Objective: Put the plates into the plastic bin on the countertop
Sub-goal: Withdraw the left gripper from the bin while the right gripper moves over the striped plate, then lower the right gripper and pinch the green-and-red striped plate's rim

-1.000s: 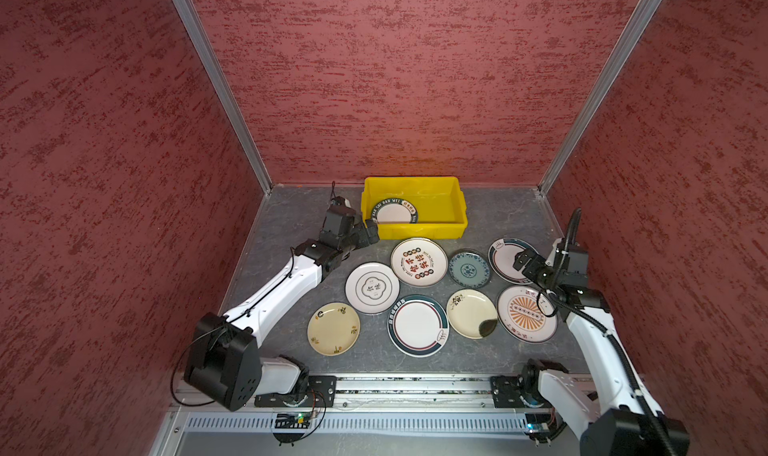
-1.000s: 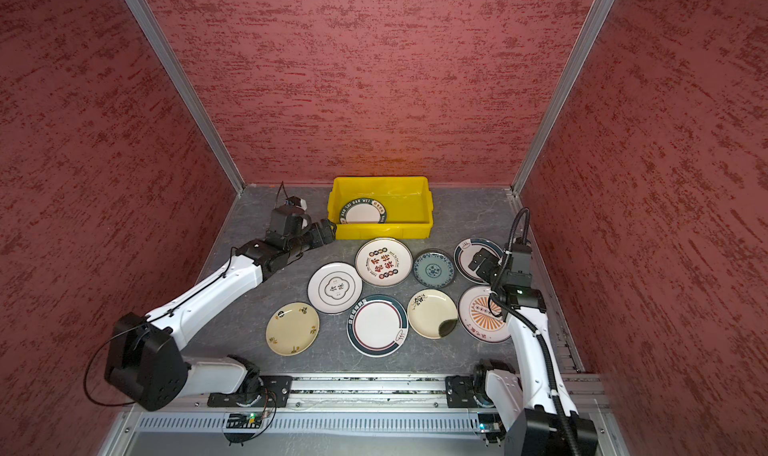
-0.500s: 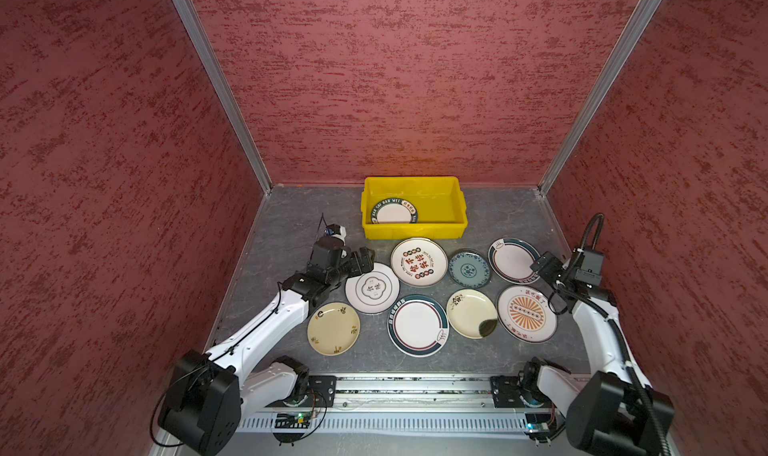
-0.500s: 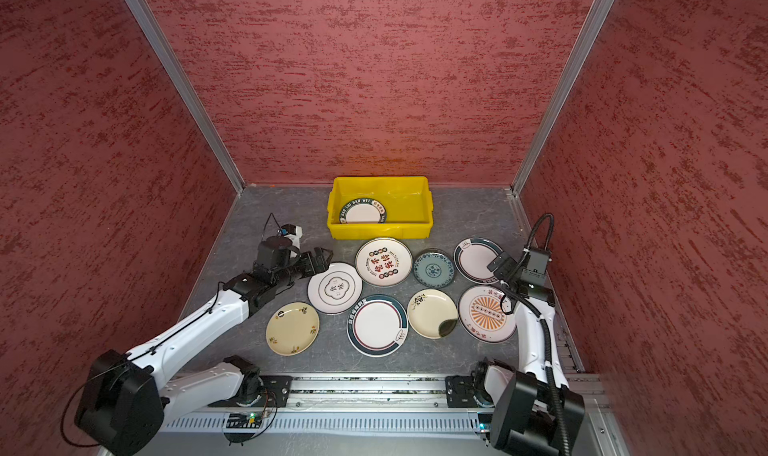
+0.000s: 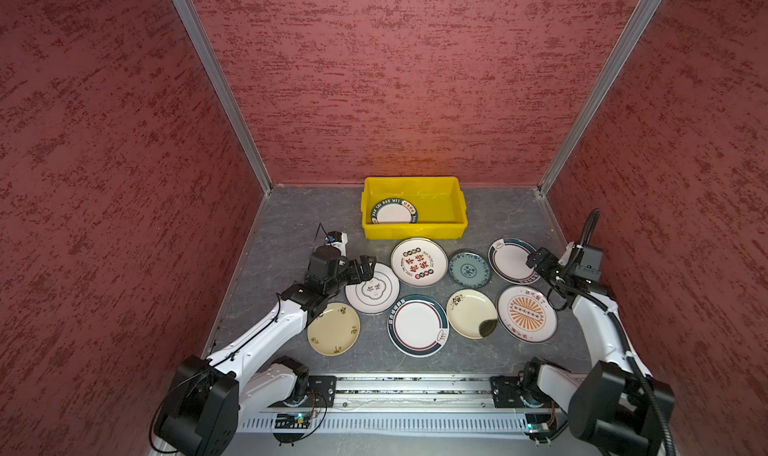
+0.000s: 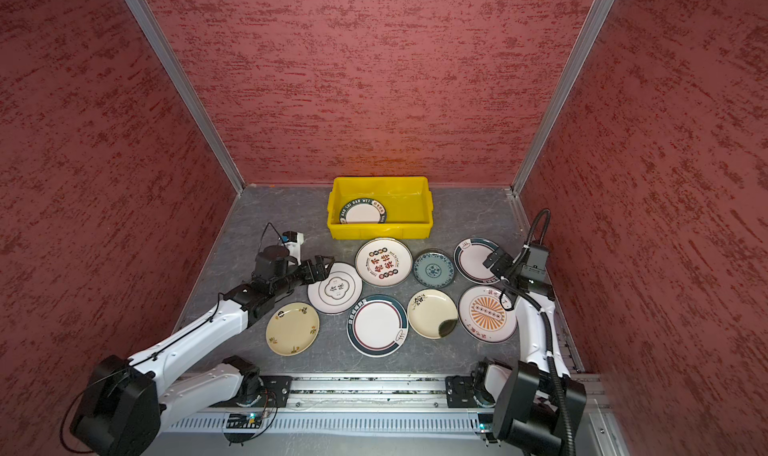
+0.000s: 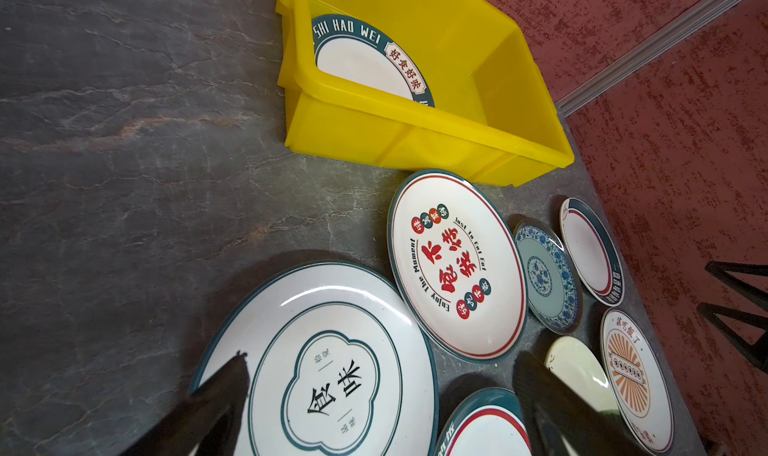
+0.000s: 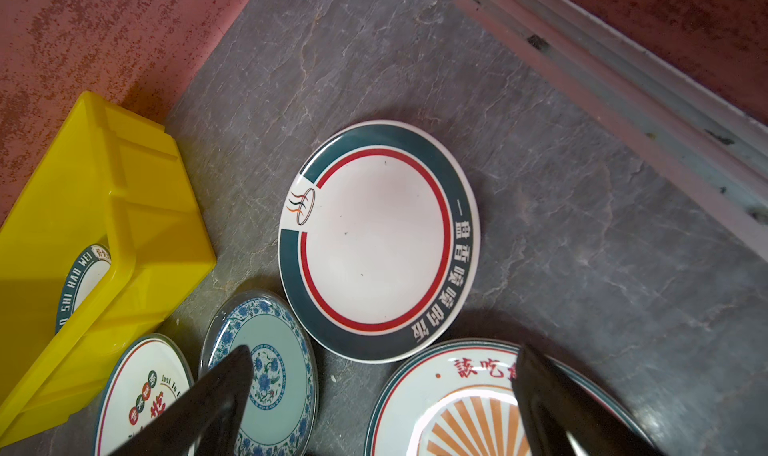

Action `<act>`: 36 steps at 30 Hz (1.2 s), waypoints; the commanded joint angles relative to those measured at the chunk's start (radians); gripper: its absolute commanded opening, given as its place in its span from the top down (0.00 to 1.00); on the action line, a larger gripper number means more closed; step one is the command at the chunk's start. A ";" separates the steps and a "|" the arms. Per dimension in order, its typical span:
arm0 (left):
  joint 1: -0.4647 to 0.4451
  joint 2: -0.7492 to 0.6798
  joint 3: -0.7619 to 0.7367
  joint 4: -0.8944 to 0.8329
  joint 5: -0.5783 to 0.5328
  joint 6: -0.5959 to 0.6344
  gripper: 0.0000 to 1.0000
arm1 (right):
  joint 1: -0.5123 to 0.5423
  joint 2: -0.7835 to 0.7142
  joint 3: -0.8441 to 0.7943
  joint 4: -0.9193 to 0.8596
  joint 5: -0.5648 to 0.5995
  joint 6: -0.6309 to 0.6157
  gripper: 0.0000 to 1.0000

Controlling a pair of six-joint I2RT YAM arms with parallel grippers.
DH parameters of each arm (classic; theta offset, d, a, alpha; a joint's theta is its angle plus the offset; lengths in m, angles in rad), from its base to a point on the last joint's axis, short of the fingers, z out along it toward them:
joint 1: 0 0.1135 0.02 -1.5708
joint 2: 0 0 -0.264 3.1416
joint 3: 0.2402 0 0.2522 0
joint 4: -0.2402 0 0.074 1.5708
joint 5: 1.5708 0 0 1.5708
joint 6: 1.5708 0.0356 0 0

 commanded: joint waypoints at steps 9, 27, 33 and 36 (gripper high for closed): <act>0.034 -0.016 -0.044 0.105 0.041 0.013 0.01 | -0.004 0.035 -0.040 0.073 -0.037 -0.043 0.01; 0.070 0.049 -0.045 0.132 0.088 -0.028 0.01 | -0.008 0.176 -0.069 0.219 -0.072 -0.005 0.01; 0.094 0.030 -0.063 0.155 0.118 -0.043 0.01 | -0.010 0.189 -0.095 0.274 -0.083 0.004 0.01; 0.114 0.025 -0.080 0.184 0.147 -0.064 0.01 | -0.021 0.212 -0.081 0.271 -0.072 -0.004 0.01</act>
